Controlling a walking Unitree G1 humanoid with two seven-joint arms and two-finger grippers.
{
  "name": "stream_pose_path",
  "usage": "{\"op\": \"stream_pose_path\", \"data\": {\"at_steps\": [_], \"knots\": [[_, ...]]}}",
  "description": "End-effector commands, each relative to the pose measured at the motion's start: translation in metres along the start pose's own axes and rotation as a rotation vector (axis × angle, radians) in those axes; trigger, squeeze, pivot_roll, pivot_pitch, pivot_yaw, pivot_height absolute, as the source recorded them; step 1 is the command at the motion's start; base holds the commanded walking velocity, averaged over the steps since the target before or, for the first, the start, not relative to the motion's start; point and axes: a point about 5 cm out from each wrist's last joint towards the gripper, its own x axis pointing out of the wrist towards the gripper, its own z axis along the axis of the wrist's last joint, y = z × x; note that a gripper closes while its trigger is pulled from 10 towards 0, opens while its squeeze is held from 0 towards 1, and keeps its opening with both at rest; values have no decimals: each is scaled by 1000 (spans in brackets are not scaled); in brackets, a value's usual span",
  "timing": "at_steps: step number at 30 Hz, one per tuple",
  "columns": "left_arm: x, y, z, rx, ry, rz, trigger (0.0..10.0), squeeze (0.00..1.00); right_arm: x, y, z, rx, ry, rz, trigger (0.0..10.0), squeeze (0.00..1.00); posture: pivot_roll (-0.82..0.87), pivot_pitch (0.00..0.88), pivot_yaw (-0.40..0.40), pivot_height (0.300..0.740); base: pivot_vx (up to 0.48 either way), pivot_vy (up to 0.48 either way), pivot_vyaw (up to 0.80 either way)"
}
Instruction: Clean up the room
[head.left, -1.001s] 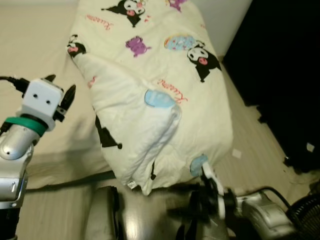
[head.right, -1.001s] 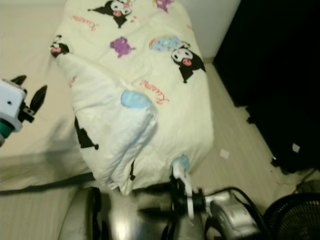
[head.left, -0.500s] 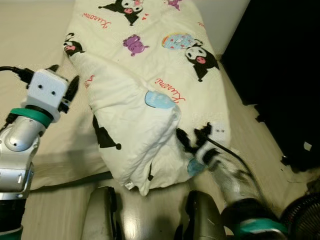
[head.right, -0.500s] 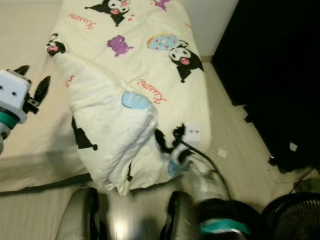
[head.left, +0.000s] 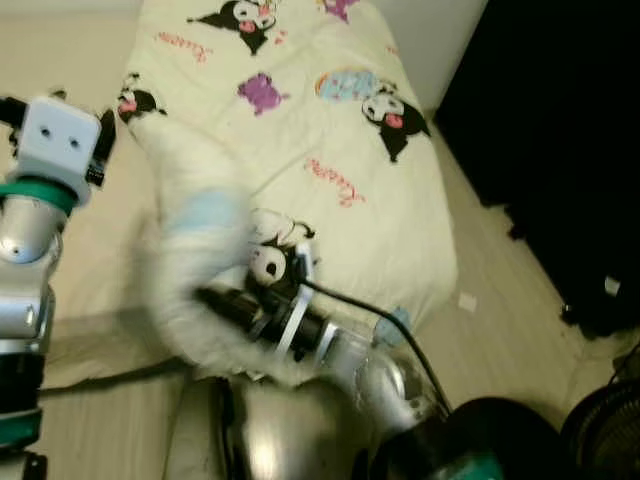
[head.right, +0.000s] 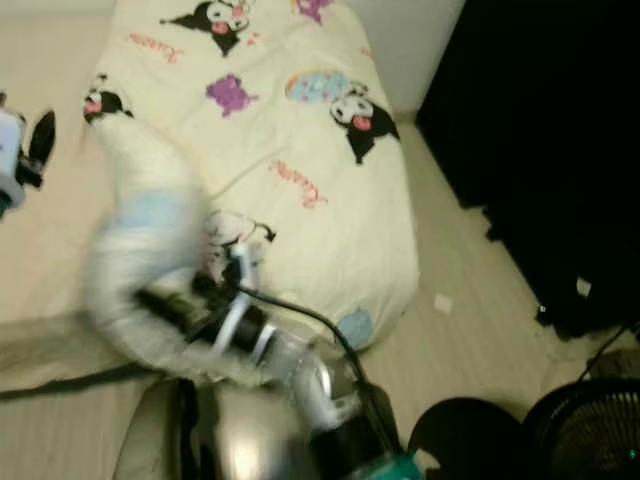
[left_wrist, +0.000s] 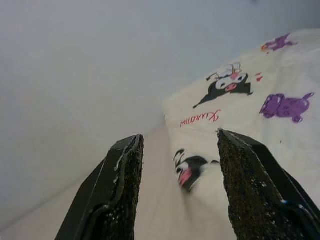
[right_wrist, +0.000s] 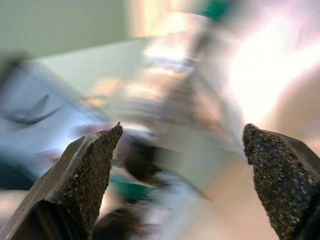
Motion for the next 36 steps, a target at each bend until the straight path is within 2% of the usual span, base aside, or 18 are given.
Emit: {"op": "stream_pose_path", "data": {"at_steps": [1,2,4,5,6,8,11,12,13,17,20,25,28,29,30,31,33,36], "knots": [[-2,-5,-7,2,17,-32,10000,0,-16,0,5,35,-53,0,10000,0,159,119,-3,561,0,0,0],[-2,-5,-7,2,17,-32,10000,0,-16,0,5,35,-53,0,10000,0,159,119,-3,561,0,0,0],[0,-15,-5,-24,3,-70,10000,0,-50,-19,10,-36,-35,-166,10000,0,146,118,-4,561,0,0,0],[0,-15,-5,-24,3,-70,10000,0,-50,-19,10,-36,-35,-166,10000,0,146,118,-4,561,0,0,0],[2,-23,-3,-43,-6,-114,10000,0,-67,-30,10,-86,-16,-270,10000,0,139,118,-6,561,0,0,0],[2,-23,-3,-43,-6,-114,10000,0,-67,-30,10,-86,-16,-270,10000,0,139,118,-6,561,0,0,0],[-4,-60,-1,-125,3,-347,10000,0,-119,-60,22,-248,-22,-699,10000,0,118,119,-1,561,0,0,0],[-4,-60,-1,-125,3,-347,10000,0,-119,-60,22,-248,-22,-699,10000,0,118,119,-1,561,0,0,0],[-10,-72,-9,-125,45,-402,10000,0,-135,-66,33,-275,-81,-841,10000,0,109,124,4,561,0,0,0],[-20,-86,-29,-95,135,-438,10000,0,-157,-72,51,-305,-201,-1035,10000,0,109,124,4,561,0,0,0],[-44,-90,-81,53,353,-380,10000,0,-183,-73,69,-337,-339,-1217,10000,0,106,128,2,561,0,0,0],[-72,-78,-126,168,543,-297,10000,0,-196,-71,74,-349,-397,-1286,10000,0,102,127,-7,561,0,0,0],[-98,-71,-153,110,700,-249,10000,0,-201,-71,72,-352,-412,-1309,10000,0,102,127,-10,561,0,0,0],[-98,-71,-153,110,700,-249,10000,0,-201,-71,72,-352,-412,-1309,10000,0,102,127,-10,561,0,0,0],[-116,-73,-164,39,797,-231,10000,0,-203,-72,69,-350,-413,-1319,10000,0,105,127,-14,561,0,0,0],[-116,-73,-164,39,797,-231,10000,0,-203,-72,69,-350,-413,-1319,10000,0,105,127,-14,561,0,0,0],[-158,-86,-181,-106,1045,-245,10000,0,-207,-74,63,-348,-411,-1360,10000,0,110,126,-14,561,0,0,0],[-186,-98,-183,-127,1139,-308,10000,0,-210,-76,60,-347,-412,-1388,10000,0,110,124,-12,561,0,0,0]]}}
